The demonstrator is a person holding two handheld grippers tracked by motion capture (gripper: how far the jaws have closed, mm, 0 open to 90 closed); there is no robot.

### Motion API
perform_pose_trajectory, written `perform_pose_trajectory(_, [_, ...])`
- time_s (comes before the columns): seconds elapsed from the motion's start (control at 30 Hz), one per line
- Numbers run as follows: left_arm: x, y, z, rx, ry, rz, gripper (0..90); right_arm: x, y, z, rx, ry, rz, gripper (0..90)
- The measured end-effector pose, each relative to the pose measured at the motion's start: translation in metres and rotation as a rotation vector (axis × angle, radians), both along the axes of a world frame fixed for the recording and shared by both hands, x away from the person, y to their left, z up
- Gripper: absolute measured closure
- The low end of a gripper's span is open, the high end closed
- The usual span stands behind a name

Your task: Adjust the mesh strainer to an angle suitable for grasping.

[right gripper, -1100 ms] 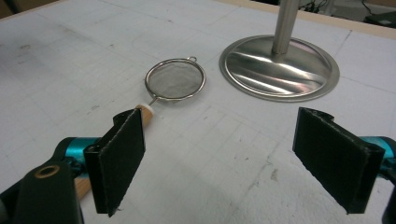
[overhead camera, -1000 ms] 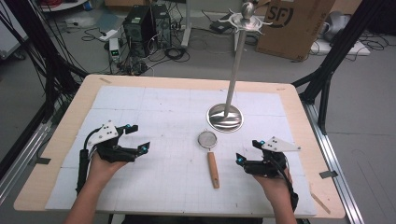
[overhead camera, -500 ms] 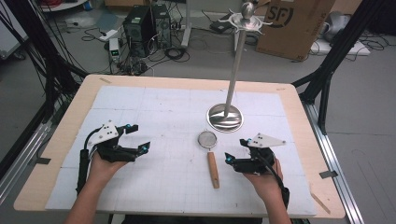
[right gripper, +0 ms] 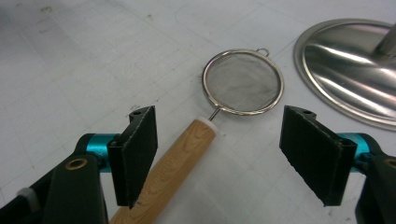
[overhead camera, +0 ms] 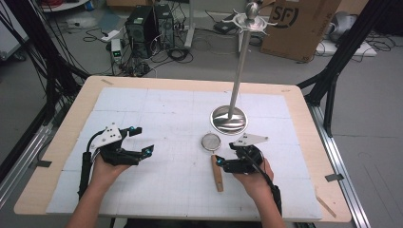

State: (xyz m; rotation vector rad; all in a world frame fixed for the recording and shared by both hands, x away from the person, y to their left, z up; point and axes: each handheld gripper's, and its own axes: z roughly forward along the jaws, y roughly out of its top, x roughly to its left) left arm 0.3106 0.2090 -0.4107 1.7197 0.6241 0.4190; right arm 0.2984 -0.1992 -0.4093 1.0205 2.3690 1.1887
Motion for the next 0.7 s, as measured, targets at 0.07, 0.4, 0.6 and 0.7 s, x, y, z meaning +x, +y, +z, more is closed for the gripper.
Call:
perform_pose_trajectory(0.07, [0.001,0.000,-0.001,0.006,0.005,-0.004,16.5,0.001,0.005,-0.003,-0.019,0.011,-0.001,27.4])
perform_pose_trajectory(0.4, [0.003,0.000,-0.004,0.026,0.021,0.011,16.5,0.007,0.021,-0.019,-0.100,0.119,-0.011,36.7])
perform_pose_trajectory(0.6, [0.003,0.000,-0.003,0.024,0.017,0.008,16.4,0.005,0.027,-0.025,-0.092,0.194,0.001,46.5])
perform_pose_trajectory(0.7, [0.002,0.000,-0.003,0.024,0.017,0.009,16.5,0.005,0.028,-0.024,-0.106,0.188,0.005,47.6])
